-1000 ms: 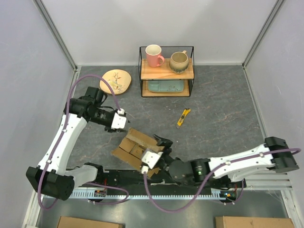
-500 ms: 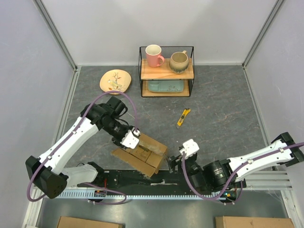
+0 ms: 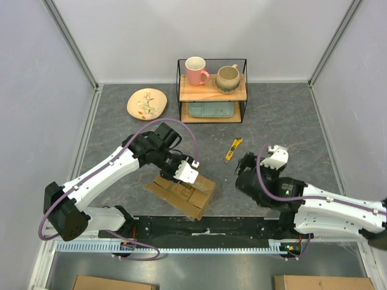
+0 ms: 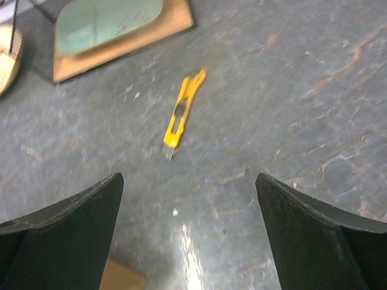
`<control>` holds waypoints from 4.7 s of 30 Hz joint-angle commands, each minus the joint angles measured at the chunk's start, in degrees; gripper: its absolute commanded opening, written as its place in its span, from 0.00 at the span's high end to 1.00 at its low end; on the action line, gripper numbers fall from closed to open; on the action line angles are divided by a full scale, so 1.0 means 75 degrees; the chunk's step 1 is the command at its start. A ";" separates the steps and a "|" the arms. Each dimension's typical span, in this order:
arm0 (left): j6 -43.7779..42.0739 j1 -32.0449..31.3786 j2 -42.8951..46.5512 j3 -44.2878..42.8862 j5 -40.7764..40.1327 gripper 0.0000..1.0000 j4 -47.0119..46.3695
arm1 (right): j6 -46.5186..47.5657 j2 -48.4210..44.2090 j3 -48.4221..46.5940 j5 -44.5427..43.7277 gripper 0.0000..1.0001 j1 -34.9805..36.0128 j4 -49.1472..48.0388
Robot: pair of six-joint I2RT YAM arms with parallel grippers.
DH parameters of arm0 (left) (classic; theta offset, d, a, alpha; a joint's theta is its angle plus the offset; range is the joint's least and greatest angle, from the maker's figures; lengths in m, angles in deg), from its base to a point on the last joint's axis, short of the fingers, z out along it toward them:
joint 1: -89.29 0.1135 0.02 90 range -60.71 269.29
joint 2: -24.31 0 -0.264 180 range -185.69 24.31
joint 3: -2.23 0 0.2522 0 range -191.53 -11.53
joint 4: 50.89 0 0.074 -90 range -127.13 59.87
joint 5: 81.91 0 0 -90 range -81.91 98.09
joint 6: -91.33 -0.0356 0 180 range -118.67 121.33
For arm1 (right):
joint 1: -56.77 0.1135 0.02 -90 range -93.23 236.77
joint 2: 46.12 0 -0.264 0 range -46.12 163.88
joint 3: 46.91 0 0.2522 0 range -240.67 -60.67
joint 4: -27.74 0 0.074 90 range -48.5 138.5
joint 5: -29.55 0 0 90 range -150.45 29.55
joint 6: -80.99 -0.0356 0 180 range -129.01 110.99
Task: Unpack the express box
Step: Adjust the express box at the center of the board, then pick up the knife from the center of the board.
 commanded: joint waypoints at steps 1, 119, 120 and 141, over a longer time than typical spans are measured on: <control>0.0780 -0.0218 -0.0024 0.0583 -0.0795 0.41 -0.1309 | 0.3157 0.0065 0.0031 0.1986 0.02 -0.1953 -0.2756; 0.1193 0.3789 0.0538 0.2917 0.0128 0.01 0.0060 | 0.6733 0.4215 -0.1189 0.5086 0.44 -0.3748 -0.4833; 0.1087 0.3789 0.0783 0.2952 0.0316 0.01 0.0177 | 0.6803 0.4168 -0.1188 0.4838 0.38 -0.3760 -0.4762; -0.0015 0.2641 0.0574 0.1945 0.3153 0.01 0.1993 | 0.7108 0.6230 -0.1258 0.5351 0.28 -0.4662 -0.6003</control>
